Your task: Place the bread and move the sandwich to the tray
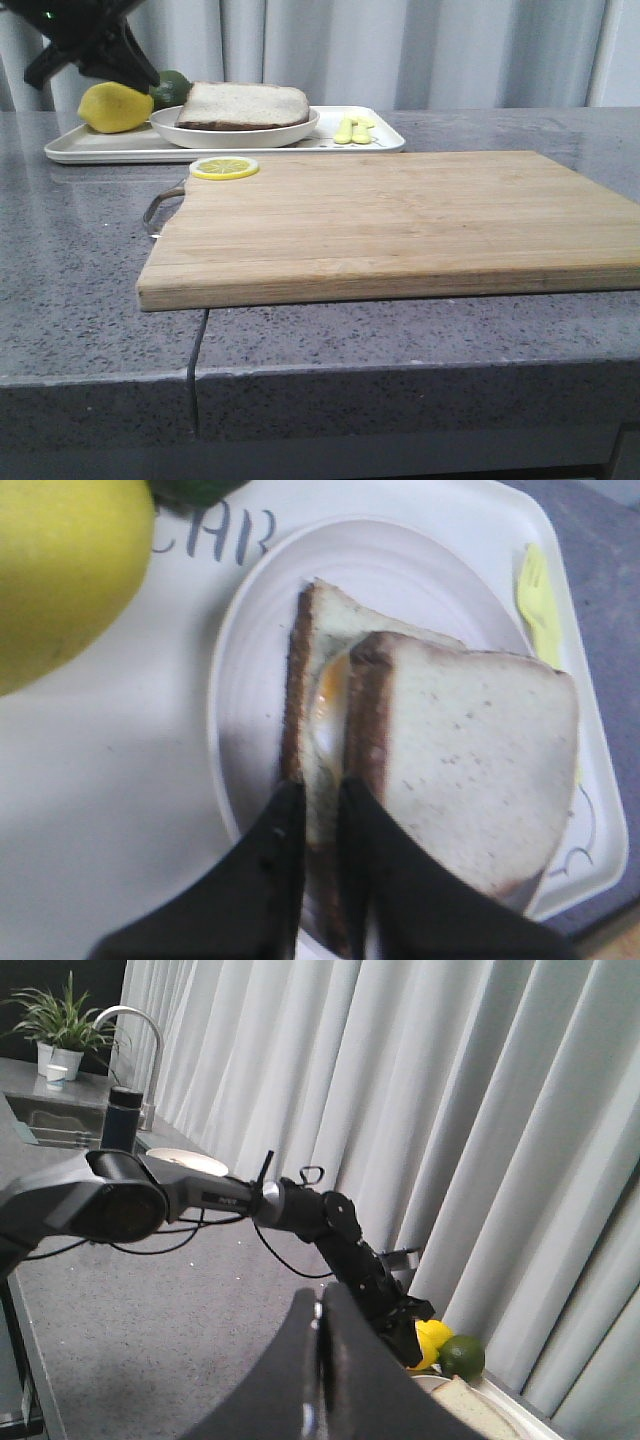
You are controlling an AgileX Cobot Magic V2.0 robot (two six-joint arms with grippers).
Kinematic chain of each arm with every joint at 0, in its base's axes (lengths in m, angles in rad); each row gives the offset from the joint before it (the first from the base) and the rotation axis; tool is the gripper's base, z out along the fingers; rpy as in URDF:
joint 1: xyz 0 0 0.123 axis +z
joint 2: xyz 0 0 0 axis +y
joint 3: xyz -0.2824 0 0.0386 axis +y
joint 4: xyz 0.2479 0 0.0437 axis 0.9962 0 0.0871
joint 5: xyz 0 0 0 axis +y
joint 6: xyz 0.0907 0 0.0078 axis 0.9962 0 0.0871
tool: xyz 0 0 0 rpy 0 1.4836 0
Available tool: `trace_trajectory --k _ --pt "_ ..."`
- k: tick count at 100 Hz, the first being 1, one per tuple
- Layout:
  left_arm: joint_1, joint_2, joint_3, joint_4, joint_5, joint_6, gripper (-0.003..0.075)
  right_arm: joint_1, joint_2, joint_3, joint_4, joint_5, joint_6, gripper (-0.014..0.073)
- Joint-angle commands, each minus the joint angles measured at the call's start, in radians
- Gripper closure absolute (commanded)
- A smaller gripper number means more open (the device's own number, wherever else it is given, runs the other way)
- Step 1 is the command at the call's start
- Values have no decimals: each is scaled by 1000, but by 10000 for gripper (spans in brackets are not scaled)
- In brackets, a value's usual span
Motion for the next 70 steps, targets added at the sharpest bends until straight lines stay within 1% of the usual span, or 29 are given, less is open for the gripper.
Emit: trace_trajectory --k 1,11,25,40,51,70 --pt "5 -103 -35 -30 42 5 739 -5 -10 -11 -16 -51 -12 654" --pt "5 -144 -35 -21 65 31 740 -5 -36 20 -29 -67 -12 654" --pt "5 -216 -35 -19 67 33 740 -6 -110 99 -29 -85 -12 654" --pt "5 -302 -35 -19 82 76 740 -6 -231 213 -29 -129 -12 654" --pt "5 -367 -35 -19 101 81 740 -6 -327 295 -29 -171 -12 654" --pt "5 -497 40 -19 102 113 740 -6 -468 423 -29 -222 -12 654"
